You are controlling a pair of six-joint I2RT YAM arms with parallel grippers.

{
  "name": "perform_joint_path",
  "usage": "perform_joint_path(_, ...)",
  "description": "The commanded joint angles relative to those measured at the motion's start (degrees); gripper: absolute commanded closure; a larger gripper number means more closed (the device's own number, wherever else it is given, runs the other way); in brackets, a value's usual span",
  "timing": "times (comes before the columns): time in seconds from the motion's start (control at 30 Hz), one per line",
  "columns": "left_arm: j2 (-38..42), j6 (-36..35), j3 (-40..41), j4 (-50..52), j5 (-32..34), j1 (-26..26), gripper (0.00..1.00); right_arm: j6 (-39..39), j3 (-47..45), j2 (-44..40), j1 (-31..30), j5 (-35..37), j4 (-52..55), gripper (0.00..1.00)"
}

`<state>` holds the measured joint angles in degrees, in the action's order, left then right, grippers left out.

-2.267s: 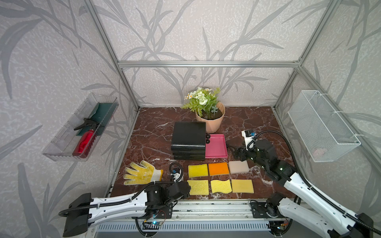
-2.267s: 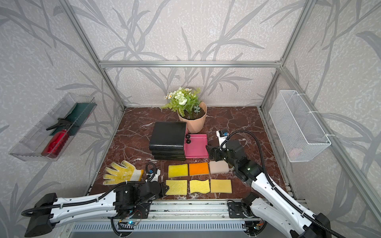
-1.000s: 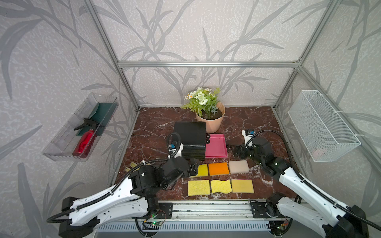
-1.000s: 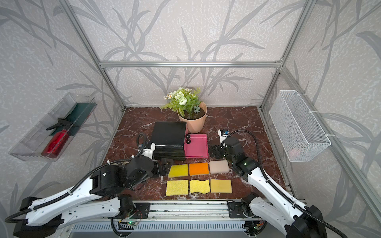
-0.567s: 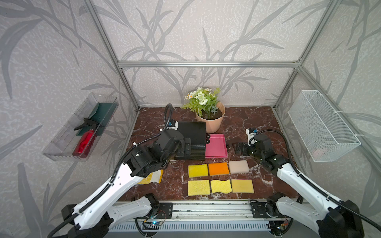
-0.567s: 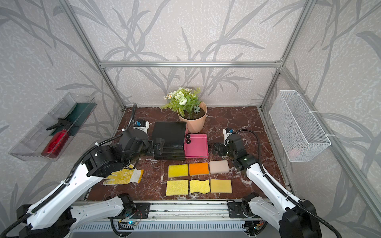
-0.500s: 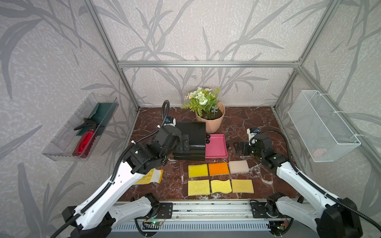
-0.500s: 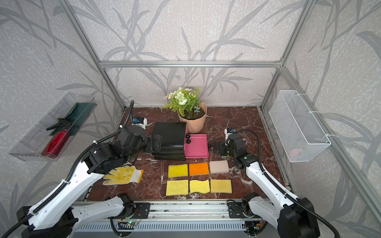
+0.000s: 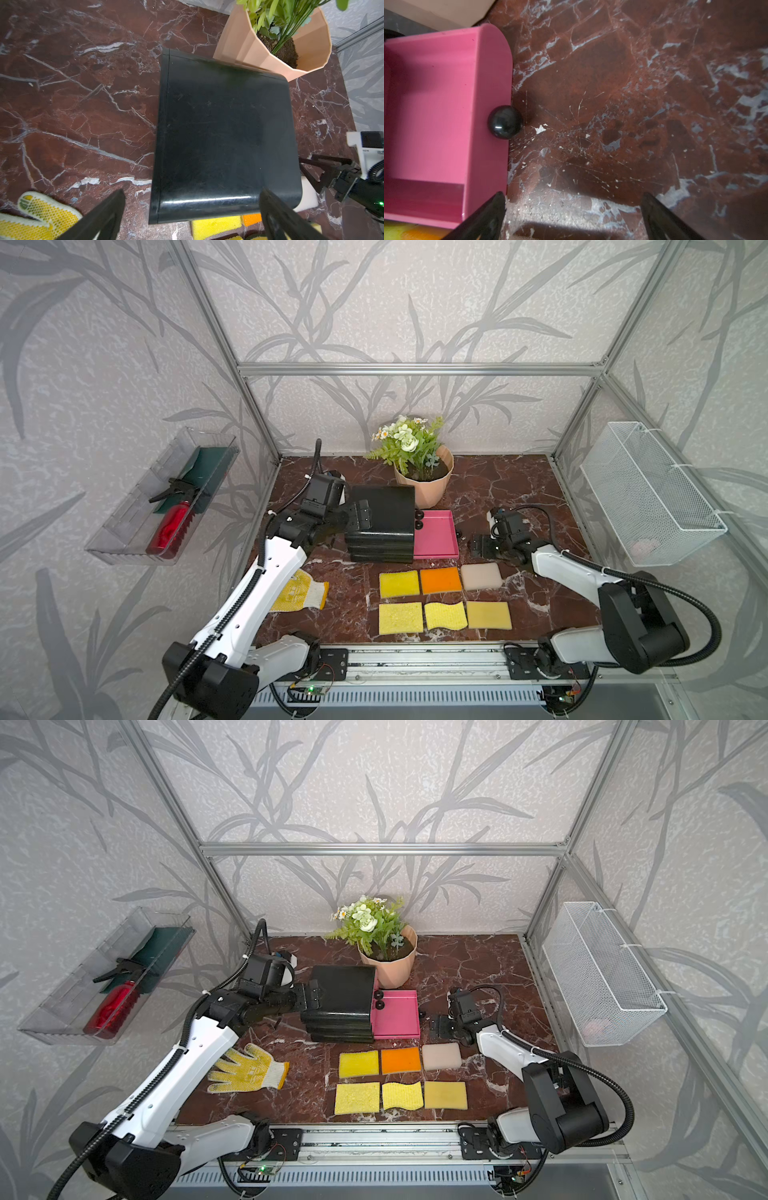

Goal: Take the sponge out of the drawer
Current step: Close the drawer of the storage box.

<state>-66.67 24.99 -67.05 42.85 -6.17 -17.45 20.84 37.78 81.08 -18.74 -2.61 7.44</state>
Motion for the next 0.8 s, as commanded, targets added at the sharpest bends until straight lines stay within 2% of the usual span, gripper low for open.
perform_joint_path(0.0,0.23,-1.36,2.64,-5.8,-9.55,3.24,0.01,-1.22,2.07,2.26,-0.06,-0.2,-1.31,0.0)
perform_joint_path(0.13,-0.36,-1.57,4.92,-8.52,-13.01,4.88,0.0,-0.9,2.22,4.22,-0.88,-0.37,-2.82,0.0)
perform_joint_path(0.53,-2.08,-0.57,8.86,-13.38,-21.93,7.07,0.01,0.54,6.54,11.36,-8.26,1.65,-6.56,0.01)
perform_joint_path(0.77,-3.31,-0.18,9.43,-14.55,-26.33,7.08,0.01,1.43,9.18,13.68,-14.36,2.41,-9.36,0.01)
